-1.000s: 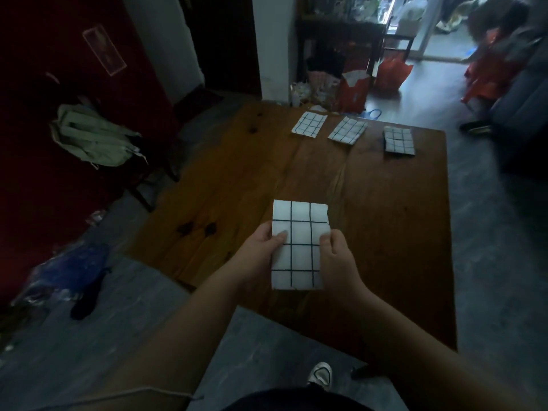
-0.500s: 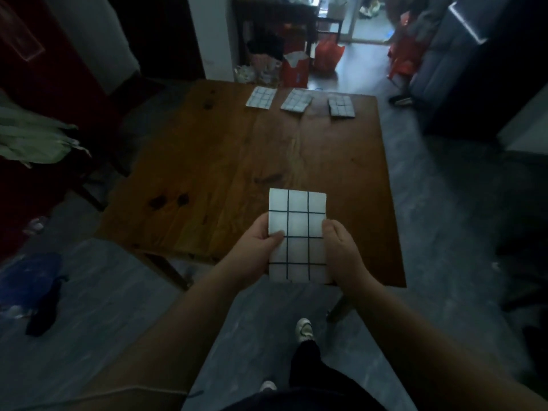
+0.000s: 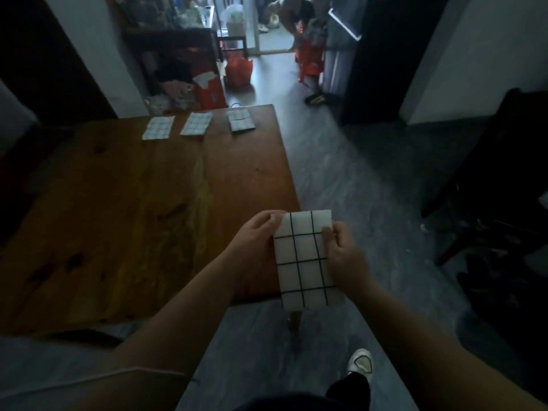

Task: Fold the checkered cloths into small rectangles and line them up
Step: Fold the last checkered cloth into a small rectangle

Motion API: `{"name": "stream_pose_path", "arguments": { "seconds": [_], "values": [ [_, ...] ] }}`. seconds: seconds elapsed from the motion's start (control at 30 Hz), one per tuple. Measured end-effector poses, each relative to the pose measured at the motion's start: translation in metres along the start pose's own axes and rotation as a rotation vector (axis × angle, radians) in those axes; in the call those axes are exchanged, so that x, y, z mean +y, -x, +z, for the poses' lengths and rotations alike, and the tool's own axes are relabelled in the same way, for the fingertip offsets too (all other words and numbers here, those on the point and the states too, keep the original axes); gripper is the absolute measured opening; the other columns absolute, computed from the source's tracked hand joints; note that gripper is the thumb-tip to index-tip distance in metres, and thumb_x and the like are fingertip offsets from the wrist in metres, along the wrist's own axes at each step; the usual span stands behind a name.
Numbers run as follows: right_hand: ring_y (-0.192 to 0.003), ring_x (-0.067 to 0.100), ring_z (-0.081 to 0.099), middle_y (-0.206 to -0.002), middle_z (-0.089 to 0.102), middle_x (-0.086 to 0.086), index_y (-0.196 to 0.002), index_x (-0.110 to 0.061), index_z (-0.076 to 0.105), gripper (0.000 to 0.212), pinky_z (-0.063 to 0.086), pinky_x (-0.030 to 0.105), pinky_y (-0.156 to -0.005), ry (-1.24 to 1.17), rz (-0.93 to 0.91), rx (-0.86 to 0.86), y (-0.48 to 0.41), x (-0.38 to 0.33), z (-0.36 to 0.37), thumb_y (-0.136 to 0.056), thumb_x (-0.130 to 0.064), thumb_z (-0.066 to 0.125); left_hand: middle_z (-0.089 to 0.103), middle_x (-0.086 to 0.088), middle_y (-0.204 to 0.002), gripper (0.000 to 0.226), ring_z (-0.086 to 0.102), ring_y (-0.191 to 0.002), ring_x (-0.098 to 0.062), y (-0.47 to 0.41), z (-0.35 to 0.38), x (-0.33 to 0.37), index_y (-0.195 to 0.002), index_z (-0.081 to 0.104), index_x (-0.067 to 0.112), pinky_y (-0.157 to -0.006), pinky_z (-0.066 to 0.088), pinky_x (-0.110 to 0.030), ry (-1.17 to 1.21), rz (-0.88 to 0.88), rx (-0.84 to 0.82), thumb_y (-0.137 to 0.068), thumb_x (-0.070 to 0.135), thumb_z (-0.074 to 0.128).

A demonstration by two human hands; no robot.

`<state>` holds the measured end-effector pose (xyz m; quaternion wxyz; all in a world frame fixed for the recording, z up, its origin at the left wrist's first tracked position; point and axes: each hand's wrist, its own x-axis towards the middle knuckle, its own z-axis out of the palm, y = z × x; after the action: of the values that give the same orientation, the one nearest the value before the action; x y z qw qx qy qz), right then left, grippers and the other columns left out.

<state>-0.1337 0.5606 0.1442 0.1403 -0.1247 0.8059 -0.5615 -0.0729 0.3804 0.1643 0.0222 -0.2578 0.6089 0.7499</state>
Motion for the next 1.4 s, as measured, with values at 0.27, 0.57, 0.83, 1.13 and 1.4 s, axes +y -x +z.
{"name": "stream_pose_path", "arguments": {
  "seconds": [0.27,0.57,0.83,1.13,1.4],
  "values": [
    [-0.095,0.03,0.068,-0.104,0.068,0.013,-0.111,-0.012,0.061,0.018,0.059,0.045,-0.08,-0.219,0.16,-0.1,-0.105,0.057,-0.175,-0.104,-0.026,0.052,0.073,-0.006,-0.093,0.019,0.069,-0.082,-0.019,-0.127,0.174,0.032,-0.097,0.076,0.019,-0.069,0.064,-0.037,-0.214,0.02,-0.009,-0.103,0.026,0.06],
    [-0.063,0.007,0.053,-0.069,0.058,-0.001,-0.085,-0.009,0.065,0.029,0.046,0.029,-0.06,-0.209,0.151,0.056,-0.225,0.079,-0.278,-0.105,-0.025,0.052,0.073,-0.019,-0.1,0.024,0.067,-0.088,-0.029,-0.24,0.281,0.051,-0.096,0.079,0.02,-0.083,0.059,-0.056,-0.203,0.049,-0.063,-0.103,0.029,0.059],
    [-0.067,0.013,0.053,-0.072,0.058,0.002,-0.082,-0.013,0.063,0.029,0.046,0.032,-0.063,-0.213,0.163,0.181,-0.357,0.081,-0.296,-0.105,-0.026,0.053,0.073,-0.02,-0.116,0.029,0.073,-0.1,-0.033,-0.341,0.277,0.071,-0.127,0.064,0.004,-0.081,0.063,-0.04,-0.05,-0.152,-0.258,-0.104,0.02,0.057],
    [-0.106,0.036,0.066,-0.114,0.072,0.022,-0.122,-0.007,0.065,0.058,0.048,0.053,-0.097,-0.585,0.487,-0.192,-0.541,0.048,-0.282,-0.107,-0.049,0.027,0.076,-0.015,-0.104,0.018,0.077,-0.09,-0.026,-0.507,0.248,0.15,-0.117,0.067,0.006,-0.074,0.063,-0.037,0.053,-0.094,-0.064,-0.101,0.008,0.058],
    [-0.088,0.023,0.068,-0.105,0.069,0.013,-0.111,-0.012,0.061,0.013,0.058,0.039,-0.074,-0.128,0.195,-0.159,-0.694,0.01,-0.253,-0.104,-0.019,0.052,0.076,-0.008,-0.101,0.029,0.077,-0.089,-0.025,-0.639,0.217,0.245,-0.129,0.061,0.009,-0.072,0.064,-0.039,-0.023,0.034,0.031,-0.1,0.004,0.059]
  ]
}}
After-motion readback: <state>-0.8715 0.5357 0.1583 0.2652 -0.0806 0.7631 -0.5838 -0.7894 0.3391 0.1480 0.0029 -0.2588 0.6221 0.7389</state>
